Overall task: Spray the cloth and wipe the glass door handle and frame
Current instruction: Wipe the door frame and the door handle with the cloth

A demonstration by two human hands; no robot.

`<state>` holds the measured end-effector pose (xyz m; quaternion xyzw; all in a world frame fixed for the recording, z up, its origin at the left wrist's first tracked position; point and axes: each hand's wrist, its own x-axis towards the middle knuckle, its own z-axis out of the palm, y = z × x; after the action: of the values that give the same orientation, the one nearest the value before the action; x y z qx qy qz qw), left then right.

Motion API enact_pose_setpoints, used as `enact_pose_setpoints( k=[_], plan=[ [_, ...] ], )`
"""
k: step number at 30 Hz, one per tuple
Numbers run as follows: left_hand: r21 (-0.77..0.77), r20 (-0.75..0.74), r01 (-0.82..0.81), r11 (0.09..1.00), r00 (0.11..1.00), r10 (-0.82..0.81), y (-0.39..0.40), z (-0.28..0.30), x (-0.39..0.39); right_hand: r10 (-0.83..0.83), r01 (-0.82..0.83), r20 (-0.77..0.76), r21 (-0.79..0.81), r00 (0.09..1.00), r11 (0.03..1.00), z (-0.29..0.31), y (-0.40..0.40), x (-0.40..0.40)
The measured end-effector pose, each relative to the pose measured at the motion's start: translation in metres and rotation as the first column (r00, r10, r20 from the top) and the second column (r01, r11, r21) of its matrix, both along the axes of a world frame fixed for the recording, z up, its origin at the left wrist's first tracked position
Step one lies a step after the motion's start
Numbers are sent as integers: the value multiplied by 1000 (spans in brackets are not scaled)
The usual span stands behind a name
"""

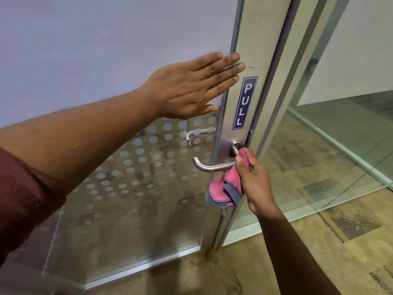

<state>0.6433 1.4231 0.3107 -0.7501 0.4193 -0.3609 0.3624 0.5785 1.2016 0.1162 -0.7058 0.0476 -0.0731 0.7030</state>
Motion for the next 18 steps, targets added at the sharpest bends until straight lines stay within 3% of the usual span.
enact_pose_setpoints(
  k=[4, 6, 9, 18],
  plan=[
    [-16, -14, 12, 1000, 1000, -12, 0, 0, 1, 196, -188, -98, 88, 976, 978, -1, -5, 7],
    [-18, -18, 16, 1000, 1000, -16, 0, 0, 1, 247, -242, -114, 58, 962, 968, 0, -11, 12],
    [-13, -15, 13, 1000, 1000, -13, 0, 0, 2, 268, -279, -119, -91, 956, 956, 8, -18, 17],
    [-7, -10, 17, 1000, 1000, -17, -1, 1, 0, 240, -253, -120, -106, 963, 962, 13, -17, 14]
  ],
)
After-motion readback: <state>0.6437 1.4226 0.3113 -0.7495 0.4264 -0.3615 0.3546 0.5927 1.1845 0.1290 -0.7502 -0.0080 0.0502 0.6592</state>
